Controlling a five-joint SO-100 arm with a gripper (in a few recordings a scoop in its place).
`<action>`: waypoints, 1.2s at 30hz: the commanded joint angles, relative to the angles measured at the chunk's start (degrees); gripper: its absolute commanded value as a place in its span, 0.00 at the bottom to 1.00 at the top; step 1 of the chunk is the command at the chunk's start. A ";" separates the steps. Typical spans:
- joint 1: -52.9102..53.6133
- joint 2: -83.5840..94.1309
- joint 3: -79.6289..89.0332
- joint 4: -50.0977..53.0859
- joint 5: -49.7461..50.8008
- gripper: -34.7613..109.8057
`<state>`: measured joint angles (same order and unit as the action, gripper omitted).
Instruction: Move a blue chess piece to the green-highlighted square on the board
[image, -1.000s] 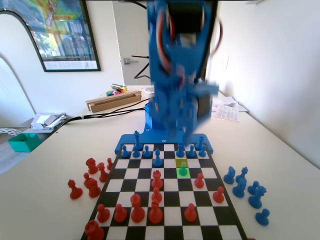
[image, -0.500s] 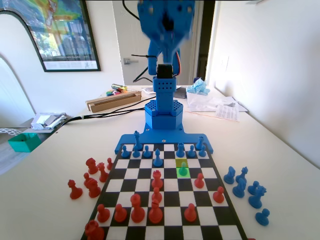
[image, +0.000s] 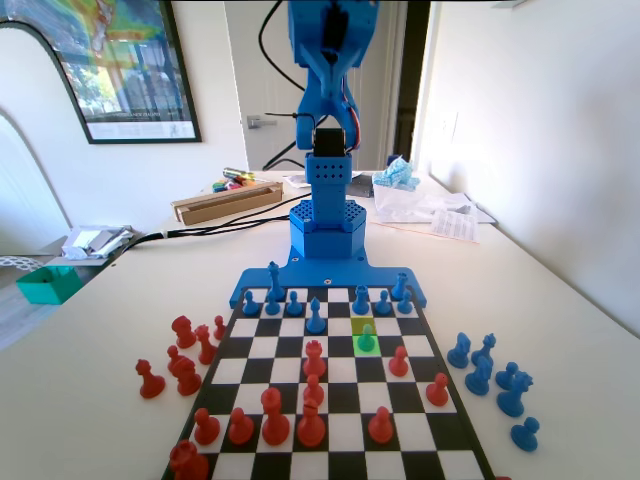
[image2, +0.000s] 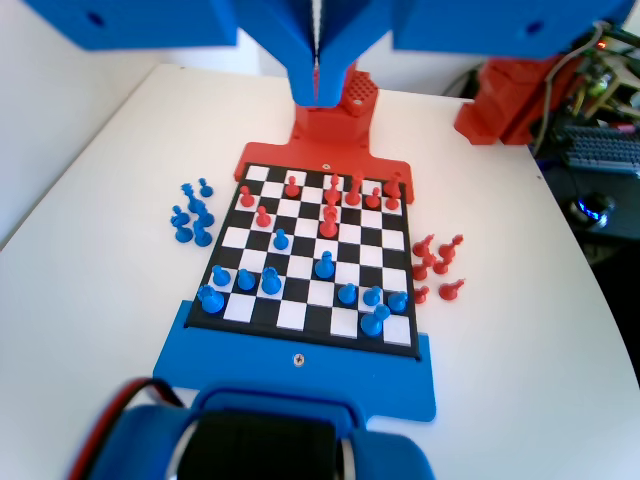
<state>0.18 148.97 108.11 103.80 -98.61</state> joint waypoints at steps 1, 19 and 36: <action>-0.79 5.01 4.13 -2.11 -1.49 0.25; -0.18 22.68 16.70 -13.01 -2.29 0.25; 1.41 26.10 16.88 -13.80 -2.11 0.25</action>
<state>0.88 174.90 124.54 91.05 -100.11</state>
